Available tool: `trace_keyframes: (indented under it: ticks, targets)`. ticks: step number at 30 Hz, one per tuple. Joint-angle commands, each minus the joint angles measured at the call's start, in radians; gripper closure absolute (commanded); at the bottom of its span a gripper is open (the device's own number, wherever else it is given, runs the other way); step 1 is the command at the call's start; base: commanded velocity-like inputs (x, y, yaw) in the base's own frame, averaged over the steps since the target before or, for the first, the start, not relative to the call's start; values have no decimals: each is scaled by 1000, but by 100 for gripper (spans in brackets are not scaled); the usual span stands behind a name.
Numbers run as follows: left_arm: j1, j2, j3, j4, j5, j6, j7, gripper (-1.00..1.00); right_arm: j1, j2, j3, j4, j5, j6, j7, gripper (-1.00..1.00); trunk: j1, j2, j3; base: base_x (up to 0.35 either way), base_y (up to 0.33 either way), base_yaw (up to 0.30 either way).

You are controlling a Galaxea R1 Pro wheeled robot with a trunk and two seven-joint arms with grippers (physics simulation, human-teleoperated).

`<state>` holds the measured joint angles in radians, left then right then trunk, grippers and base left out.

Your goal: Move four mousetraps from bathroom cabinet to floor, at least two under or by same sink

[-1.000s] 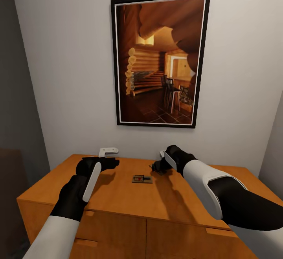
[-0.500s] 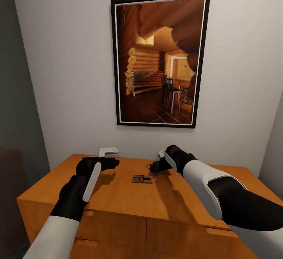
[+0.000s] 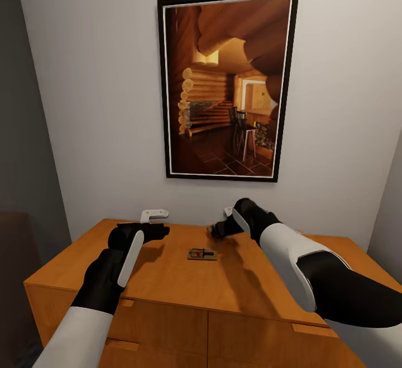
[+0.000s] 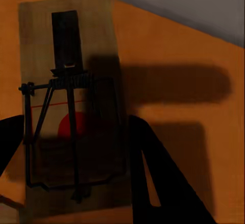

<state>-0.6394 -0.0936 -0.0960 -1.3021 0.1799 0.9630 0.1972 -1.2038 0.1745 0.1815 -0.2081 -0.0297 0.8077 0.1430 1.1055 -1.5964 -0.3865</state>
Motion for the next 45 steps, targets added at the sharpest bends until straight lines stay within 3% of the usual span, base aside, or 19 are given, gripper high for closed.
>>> trace_keyframes:
  ticks: [1,5,10,45]
  targets:
    - [-1,0,-1,-1,10,3,10,-100,0,0,6,-29,-3,26,-1,100,0,-1,-1,0,0,0]
    - [-1,0,-1,-3,10,3,10,-100,0,0,6,-219,-3,158,-2,100,0,-1,-1,0,0,0]
    - [-1,0,-1,-4,10,3,10,-100,0,0,7,-329,-3,239,-2,100,0,-1,-1,0,0,0]
    - [-1,0,-1,-7,9,2,14,-100,0,0,7,-341,7,239,-1,100,0,-1,-1,0,0,0]
